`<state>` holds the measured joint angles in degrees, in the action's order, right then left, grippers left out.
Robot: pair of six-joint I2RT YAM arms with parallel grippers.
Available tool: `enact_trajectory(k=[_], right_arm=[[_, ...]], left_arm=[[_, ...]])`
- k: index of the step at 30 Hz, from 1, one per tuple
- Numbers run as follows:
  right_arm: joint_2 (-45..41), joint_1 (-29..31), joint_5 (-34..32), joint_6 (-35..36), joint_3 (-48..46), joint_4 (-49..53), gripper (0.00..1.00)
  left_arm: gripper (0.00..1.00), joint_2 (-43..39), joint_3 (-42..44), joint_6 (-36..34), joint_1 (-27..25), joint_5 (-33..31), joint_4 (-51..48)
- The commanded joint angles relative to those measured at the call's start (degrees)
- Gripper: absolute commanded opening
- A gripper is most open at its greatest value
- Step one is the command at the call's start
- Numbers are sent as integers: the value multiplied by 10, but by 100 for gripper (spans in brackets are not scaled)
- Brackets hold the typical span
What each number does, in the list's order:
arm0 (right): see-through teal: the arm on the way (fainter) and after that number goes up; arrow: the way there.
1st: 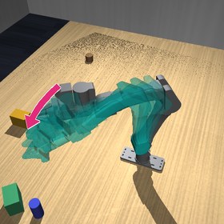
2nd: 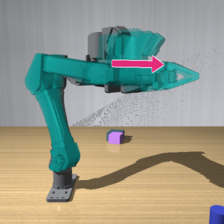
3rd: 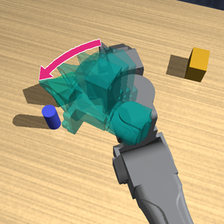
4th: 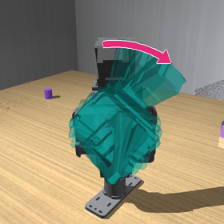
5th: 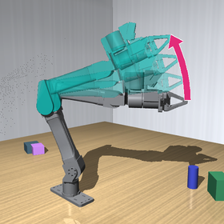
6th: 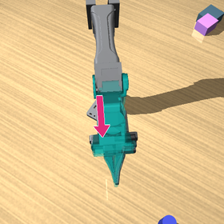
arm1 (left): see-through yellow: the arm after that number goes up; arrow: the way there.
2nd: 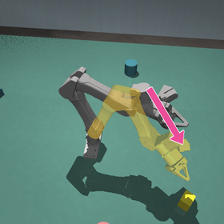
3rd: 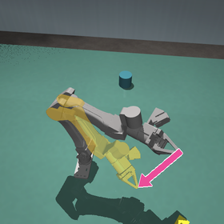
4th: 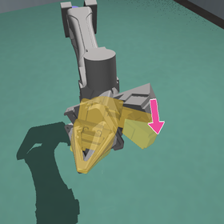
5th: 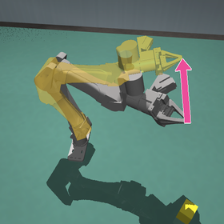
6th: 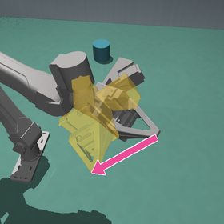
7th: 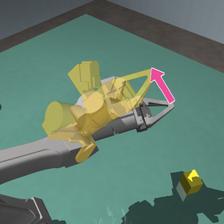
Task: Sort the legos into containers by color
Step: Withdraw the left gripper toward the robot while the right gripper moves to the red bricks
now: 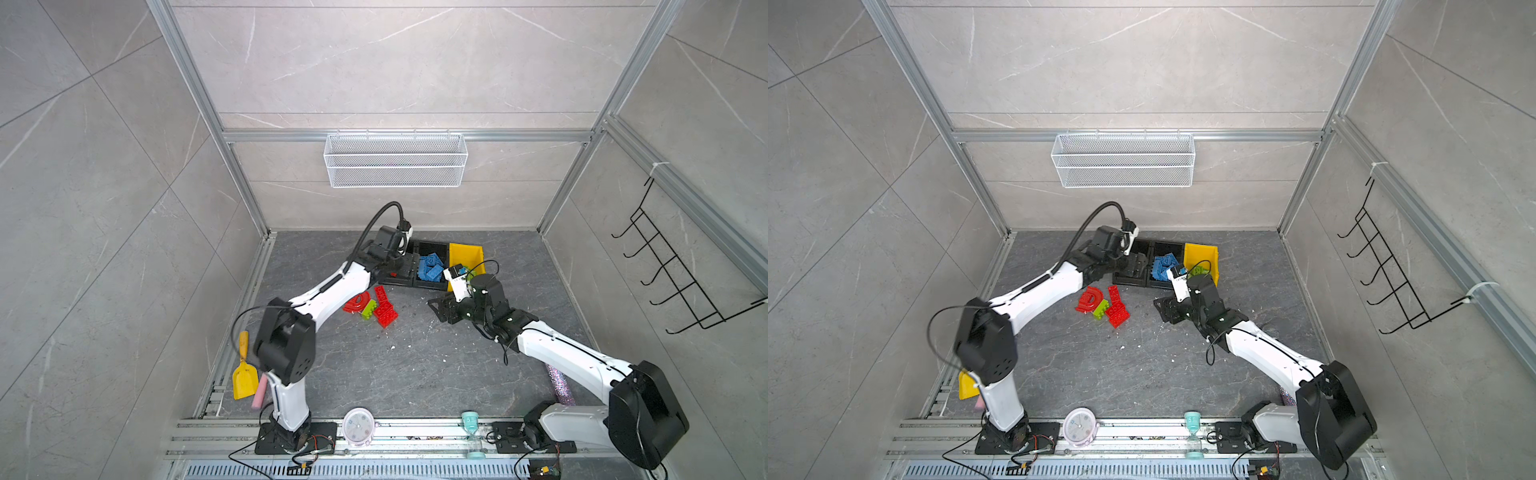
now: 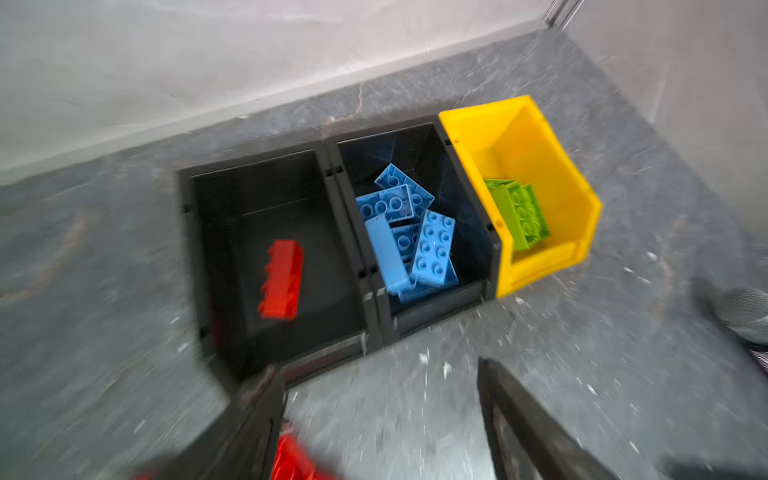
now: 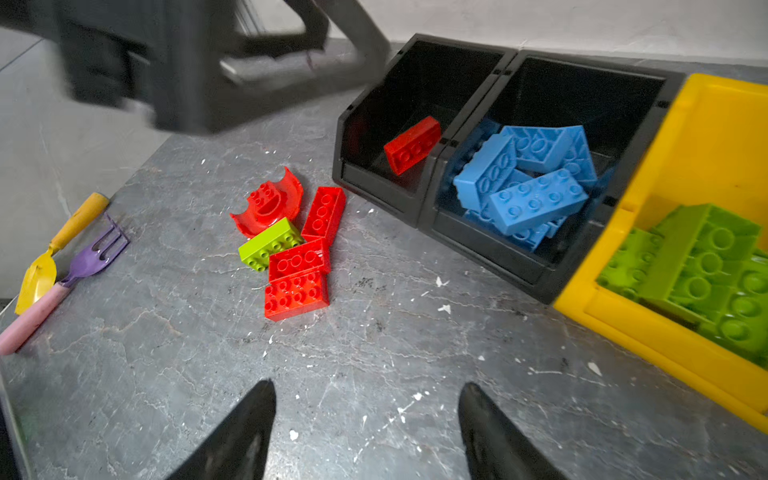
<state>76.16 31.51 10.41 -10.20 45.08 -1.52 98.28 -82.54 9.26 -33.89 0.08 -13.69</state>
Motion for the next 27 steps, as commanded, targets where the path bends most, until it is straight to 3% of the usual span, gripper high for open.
enact_trajectory(k=[1, 6, 11, 16, 27], right_arm=[[40, 17, -18, 11, 34, 2, 71], [108, 37, -28, 13, 84, 29, 72], [173, 52, -14, 30, 149, 70, 72], [217, 65, -10, 24, 179, 61, 72], [294, 91, -6, 19, 227, 33, 72]], left_arm=[[77, -102, 105, 37, 40, -11, 76], [79, -224, 296, 64, 80, -61, 141], [81, -298, 424, 82, 134, -81, 178], [82, -340, 468, 52, 170, -126, 168], [84, -420, 561, 62, 197, -129, 194]])
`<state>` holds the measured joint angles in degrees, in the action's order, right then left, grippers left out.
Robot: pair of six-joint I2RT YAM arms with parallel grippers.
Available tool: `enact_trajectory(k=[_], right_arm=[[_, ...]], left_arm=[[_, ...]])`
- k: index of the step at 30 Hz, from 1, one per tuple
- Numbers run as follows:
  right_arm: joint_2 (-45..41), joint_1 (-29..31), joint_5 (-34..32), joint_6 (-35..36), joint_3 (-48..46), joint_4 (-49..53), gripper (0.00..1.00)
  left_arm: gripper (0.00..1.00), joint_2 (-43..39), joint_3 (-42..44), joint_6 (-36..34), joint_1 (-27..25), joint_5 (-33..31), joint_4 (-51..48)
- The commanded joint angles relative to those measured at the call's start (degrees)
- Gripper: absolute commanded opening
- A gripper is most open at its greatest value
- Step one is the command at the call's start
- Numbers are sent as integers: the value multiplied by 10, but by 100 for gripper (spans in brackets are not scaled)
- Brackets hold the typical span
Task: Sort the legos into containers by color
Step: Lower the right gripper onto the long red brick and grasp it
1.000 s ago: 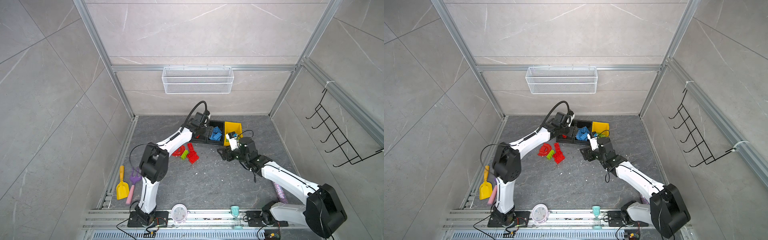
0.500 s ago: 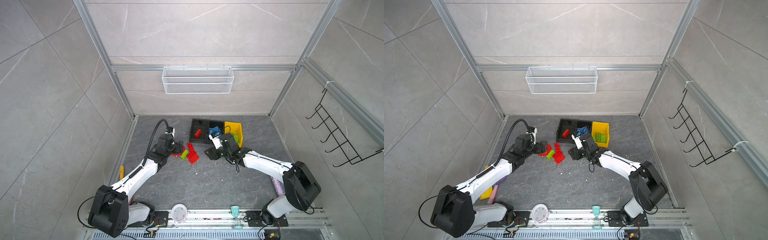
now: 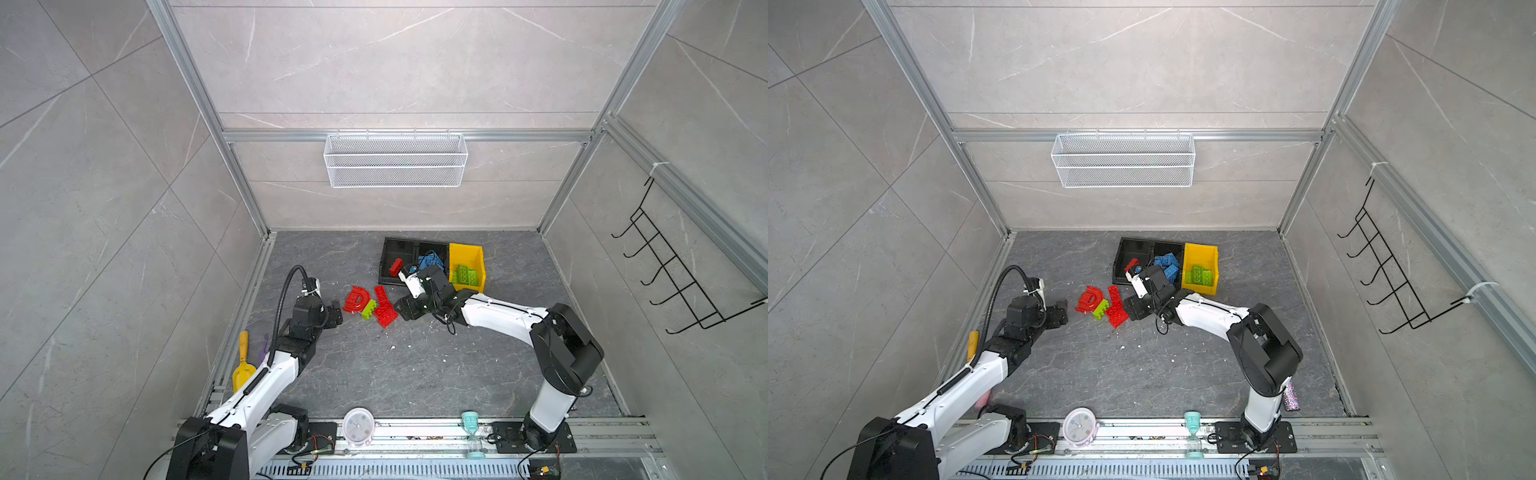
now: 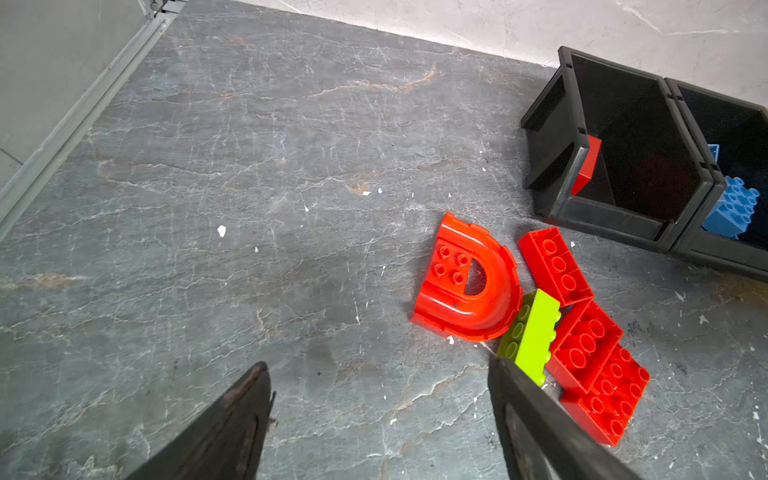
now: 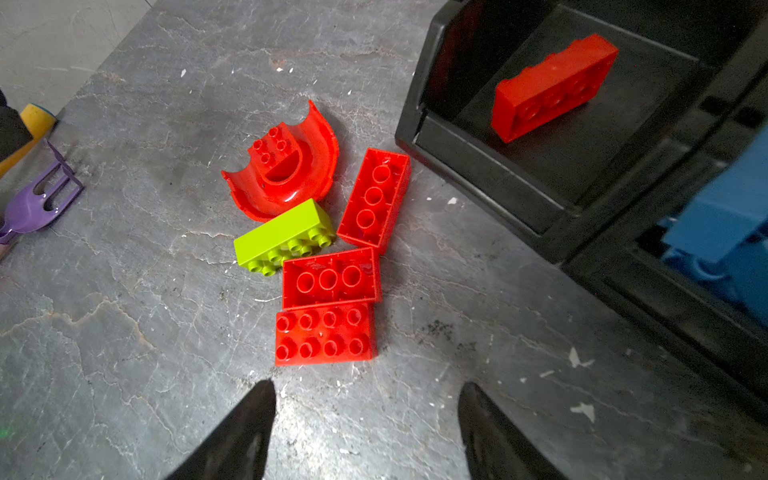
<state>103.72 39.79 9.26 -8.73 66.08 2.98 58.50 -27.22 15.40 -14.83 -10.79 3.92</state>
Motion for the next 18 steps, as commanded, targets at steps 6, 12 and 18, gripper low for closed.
enact_trajectory(k=[6, 12, 18], right_arm=[[34, 14, 4, -4, 24, -25, 72], [39, 18, -3, 6, 22, -4, 70], [42, 19, 11, 6, 23, 4, 69]], left_arm=[[88, -111, 61, 35, 25, -65, 14], [96, -147, 64, 14, 30, -60, -25], [96, -157, 66, 11, 30, -50, -29]])
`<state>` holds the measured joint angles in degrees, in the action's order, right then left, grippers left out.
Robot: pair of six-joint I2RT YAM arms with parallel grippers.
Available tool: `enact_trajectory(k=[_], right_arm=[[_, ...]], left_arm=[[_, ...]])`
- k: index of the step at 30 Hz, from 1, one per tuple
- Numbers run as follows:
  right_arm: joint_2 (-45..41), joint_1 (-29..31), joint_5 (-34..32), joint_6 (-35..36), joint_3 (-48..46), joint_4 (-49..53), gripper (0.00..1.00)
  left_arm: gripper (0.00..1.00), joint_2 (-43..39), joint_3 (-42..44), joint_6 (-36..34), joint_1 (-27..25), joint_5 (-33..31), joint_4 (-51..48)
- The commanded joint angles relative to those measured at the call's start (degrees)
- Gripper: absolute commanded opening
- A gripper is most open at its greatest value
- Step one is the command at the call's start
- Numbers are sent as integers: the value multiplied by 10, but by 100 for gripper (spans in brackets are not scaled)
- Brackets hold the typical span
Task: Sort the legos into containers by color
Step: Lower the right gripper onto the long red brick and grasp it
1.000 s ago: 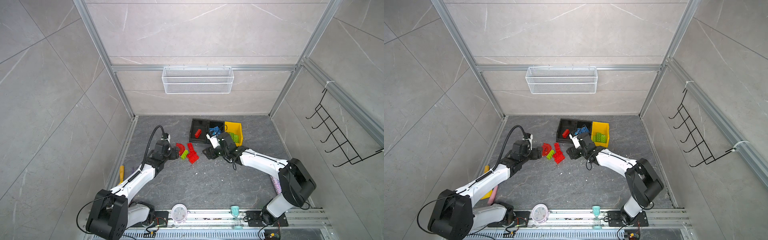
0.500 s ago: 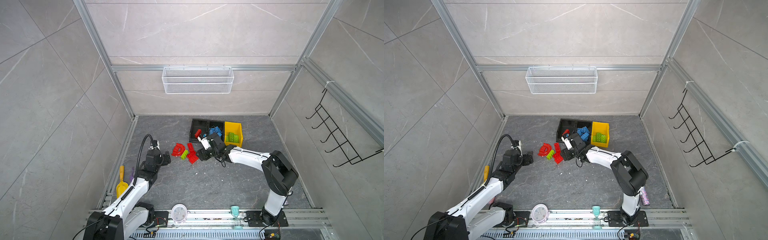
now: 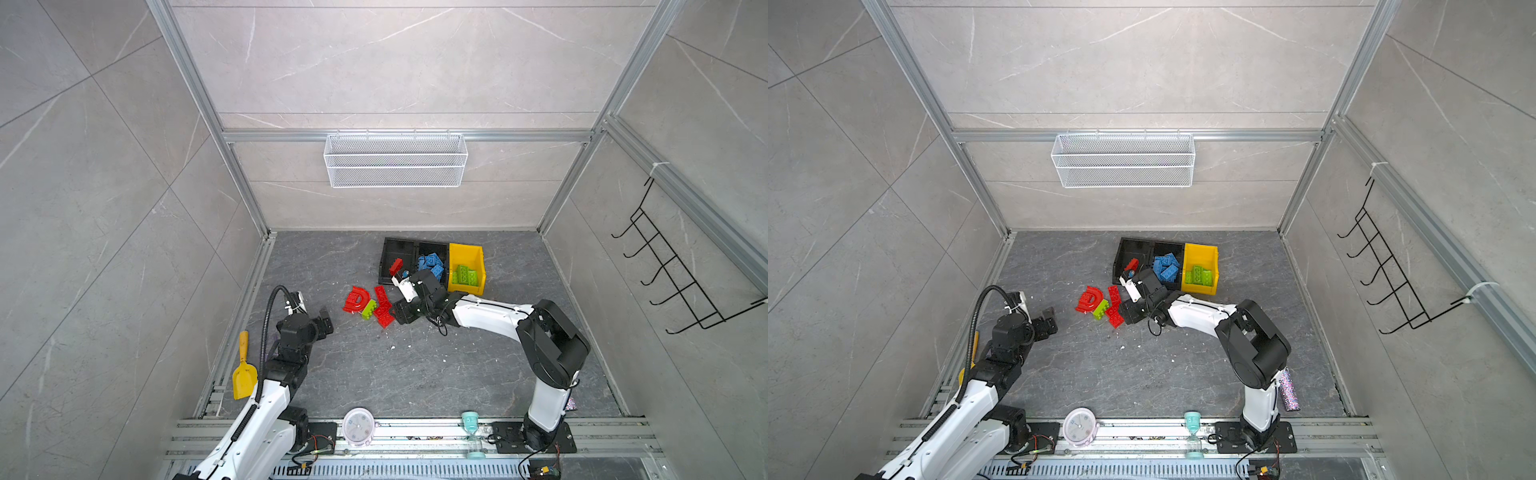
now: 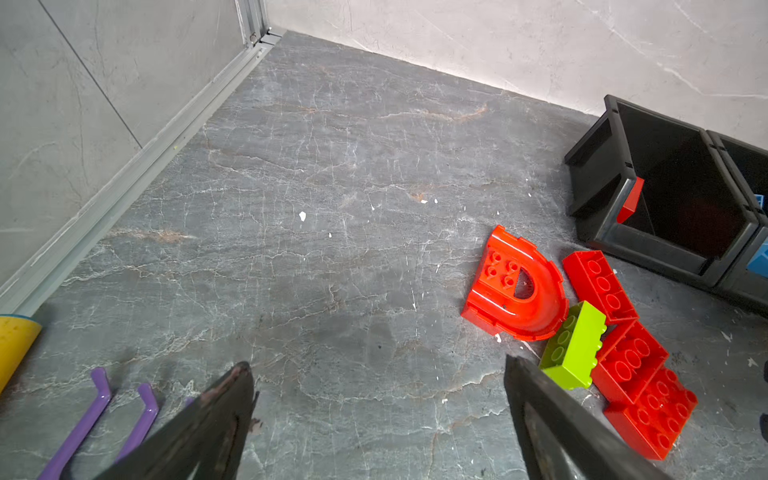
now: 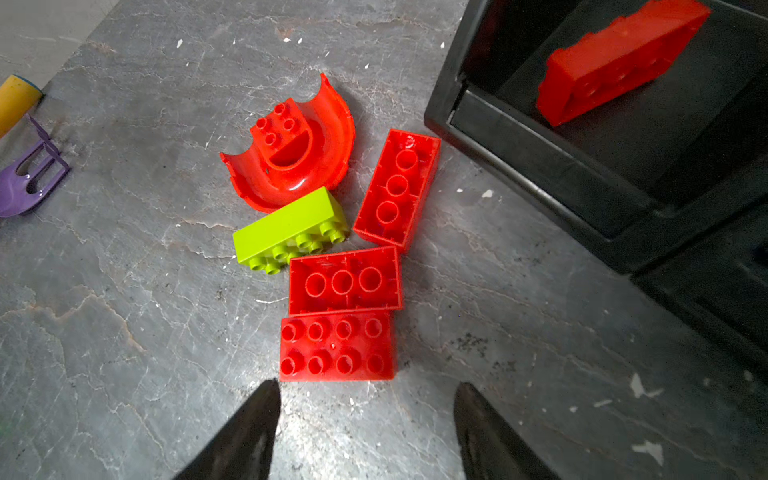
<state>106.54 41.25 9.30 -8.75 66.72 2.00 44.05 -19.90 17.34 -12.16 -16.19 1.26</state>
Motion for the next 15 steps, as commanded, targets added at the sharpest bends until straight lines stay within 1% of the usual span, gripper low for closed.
enact_trajectory(k=[1, 3, 6, 10, 13, 15], right_arm=[[19, 4, 19, 7, 21, 13, 70], [31, 4, 29, 8, 29, 9, 72], [53, 4, 26, 18, 56, 29, 72], [94, 4, 4, 7, 106, 64, 73], [125, 4, -17, -8, 142, 68, 73], [147, 5, -41, -21, 172, 79, 73]], left_arm=[[97, -16, -5, -7, 4, 3, -2], [97, -25, -1, -7, 3, 0, -3], [97, -33, 3, -6, 4, -2, -4], [97, -36, 4, -6, 4, -2, -5], [96, -37, 5, -3, 5, -6, -6], [96, -40, 5, -2, 4, -10, -6]])
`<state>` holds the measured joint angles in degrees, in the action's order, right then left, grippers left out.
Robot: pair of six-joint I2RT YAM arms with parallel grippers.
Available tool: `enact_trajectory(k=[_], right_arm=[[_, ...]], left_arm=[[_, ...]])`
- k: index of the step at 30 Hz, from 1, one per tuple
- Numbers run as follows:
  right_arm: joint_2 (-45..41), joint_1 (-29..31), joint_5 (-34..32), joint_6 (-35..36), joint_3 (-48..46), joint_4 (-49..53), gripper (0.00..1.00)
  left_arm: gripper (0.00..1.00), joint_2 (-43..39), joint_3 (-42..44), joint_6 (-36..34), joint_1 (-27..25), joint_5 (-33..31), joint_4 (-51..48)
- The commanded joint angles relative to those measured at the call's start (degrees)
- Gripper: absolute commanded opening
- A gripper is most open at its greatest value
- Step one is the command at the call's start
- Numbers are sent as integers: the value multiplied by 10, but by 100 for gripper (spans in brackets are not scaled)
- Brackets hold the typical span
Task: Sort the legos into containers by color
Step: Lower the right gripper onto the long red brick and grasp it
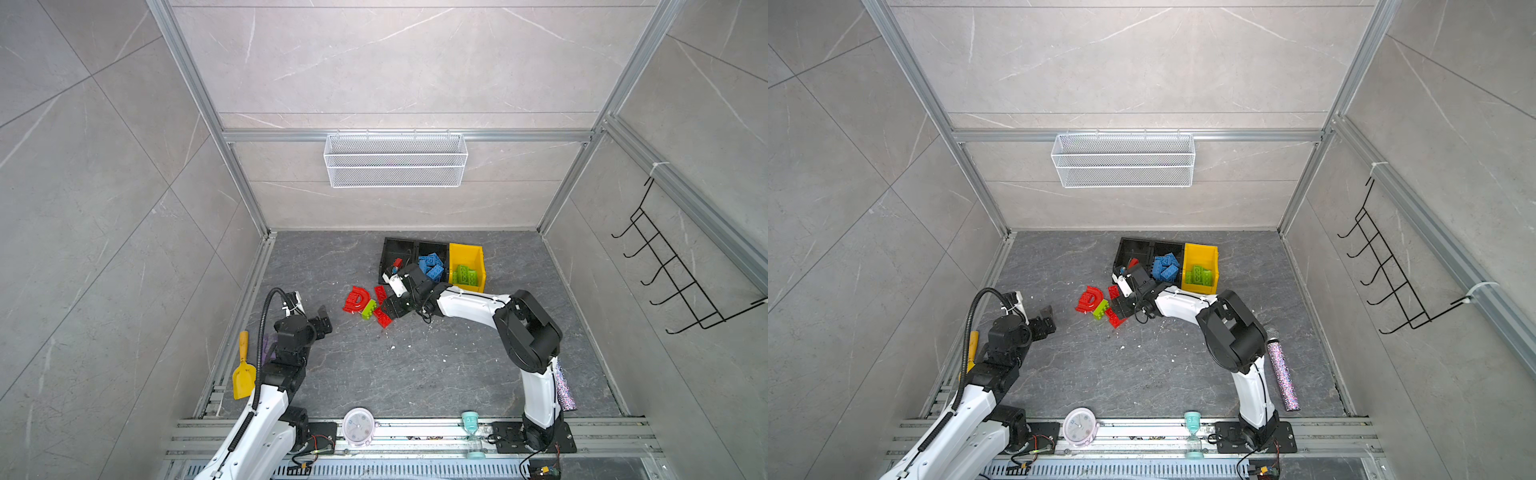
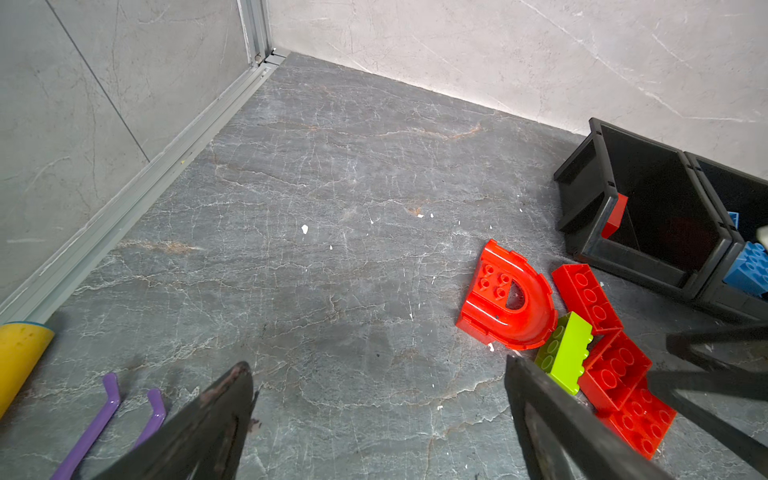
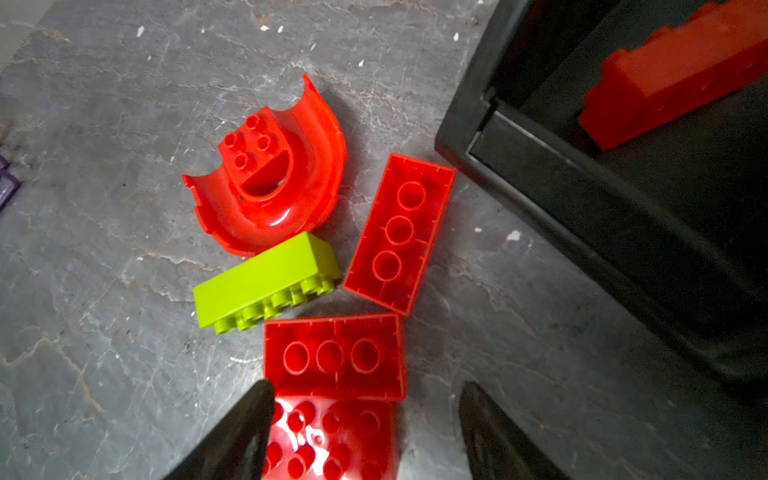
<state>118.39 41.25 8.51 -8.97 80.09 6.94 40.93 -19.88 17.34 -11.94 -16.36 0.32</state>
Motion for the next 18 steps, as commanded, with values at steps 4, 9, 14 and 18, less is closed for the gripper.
enact_trajectory(k=[4, 9, 14, 18], right_arm=[[79, 4, -73, -23, 114, 71, 73], [126, 6, -99, -27, 174, 112, 67], [148, 14, -110, -29, 205, 134, 62], [171, 28, -124, -27, 244, 170, 60]], left_arm=[[96, -18, 10, 1, 3, -13, 2], [97, -29, 14, 3, 4, -15, 0], [97, -40, 18, 5, 3, -20, -1], [97, -55, 24, 7, 4, -24, -3]])
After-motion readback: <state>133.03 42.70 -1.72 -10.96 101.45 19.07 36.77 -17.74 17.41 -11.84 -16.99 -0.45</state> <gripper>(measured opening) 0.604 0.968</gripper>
